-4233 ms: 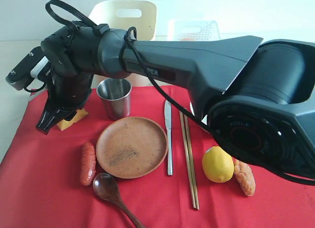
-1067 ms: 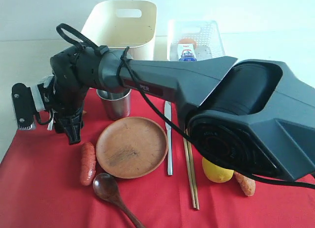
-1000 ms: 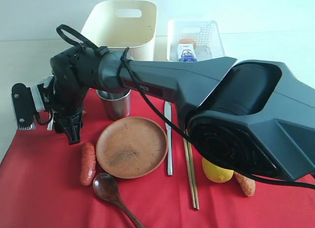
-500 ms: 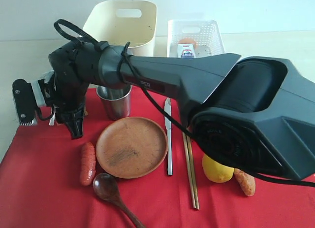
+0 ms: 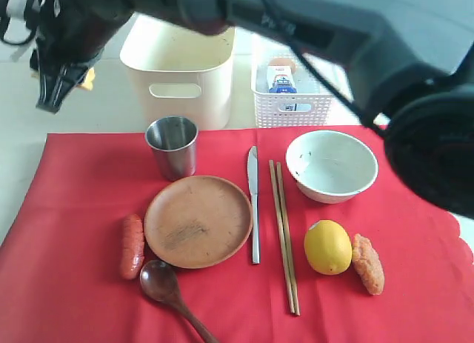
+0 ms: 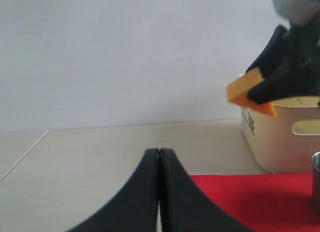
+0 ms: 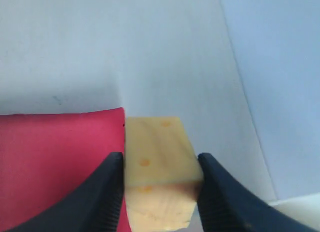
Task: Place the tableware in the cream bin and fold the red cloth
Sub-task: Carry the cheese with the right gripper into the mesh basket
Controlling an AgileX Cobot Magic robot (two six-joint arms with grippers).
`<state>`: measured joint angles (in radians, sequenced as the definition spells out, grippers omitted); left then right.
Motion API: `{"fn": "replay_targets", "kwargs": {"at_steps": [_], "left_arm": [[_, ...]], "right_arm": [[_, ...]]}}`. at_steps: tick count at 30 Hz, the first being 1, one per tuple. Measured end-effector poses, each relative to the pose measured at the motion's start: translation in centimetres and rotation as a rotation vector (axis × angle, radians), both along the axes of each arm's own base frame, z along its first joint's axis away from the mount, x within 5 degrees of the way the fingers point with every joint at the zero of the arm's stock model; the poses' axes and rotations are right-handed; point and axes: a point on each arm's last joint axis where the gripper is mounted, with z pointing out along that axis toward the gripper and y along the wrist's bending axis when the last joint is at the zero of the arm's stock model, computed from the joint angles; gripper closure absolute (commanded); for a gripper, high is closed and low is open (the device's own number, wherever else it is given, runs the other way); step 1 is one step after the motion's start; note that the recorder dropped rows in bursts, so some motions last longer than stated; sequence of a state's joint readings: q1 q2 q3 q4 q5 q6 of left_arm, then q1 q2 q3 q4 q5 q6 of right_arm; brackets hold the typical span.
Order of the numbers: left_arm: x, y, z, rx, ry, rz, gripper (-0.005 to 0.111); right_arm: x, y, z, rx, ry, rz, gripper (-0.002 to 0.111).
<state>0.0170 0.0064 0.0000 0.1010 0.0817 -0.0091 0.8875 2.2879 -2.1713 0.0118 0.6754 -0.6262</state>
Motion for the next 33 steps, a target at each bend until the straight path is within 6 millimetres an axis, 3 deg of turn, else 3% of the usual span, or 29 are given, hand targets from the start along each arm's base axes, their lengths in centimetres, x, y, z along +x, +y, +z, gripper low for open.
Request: {"fn": "replay_targets", "kwargs": {"at_steps": [5,9,14,21,27,29,33], "left_arm": [[0.0,0.0,0.0,0.0,0.0,0.0,0.107],[0.0,0.0,0.0,0.0,0.0,0.0,0.107],[0.0,0.0,0.0,0.0,0.0,0.0,0.107],[0.0,0.0,0.0,0.0,0.0,0.0,0.107],[0.0,0.0,0.0,0.0,0.0,0.0,0.107],[0.0,0.0,0.0,0.0,0.0,0.0,0.107],[0.0,0.0,0.0,0.0,0.0,0.0,0.107]], "right_arm": [[2.5,-4.3,3.2,0.086,0.112,-0.137,0.108],[4.3,-8.0,3.4,0.139,0.254,-0.195,0.108],[5.0,-12.3,1.3,0.173,0.357,-0.239,0.108],[5.8,-19.5,-1.1,0.245,0.273,-0.463,0.108],[9.0,-26.2,-3.2,0.35,0.257,-0.706,0.108],[10.1,-27.6,-4.7,0.391,0.277,-0.782,0.108],[11.5,-28.2,-8.2,0.415,0.283,-0.87,0.108]]}}
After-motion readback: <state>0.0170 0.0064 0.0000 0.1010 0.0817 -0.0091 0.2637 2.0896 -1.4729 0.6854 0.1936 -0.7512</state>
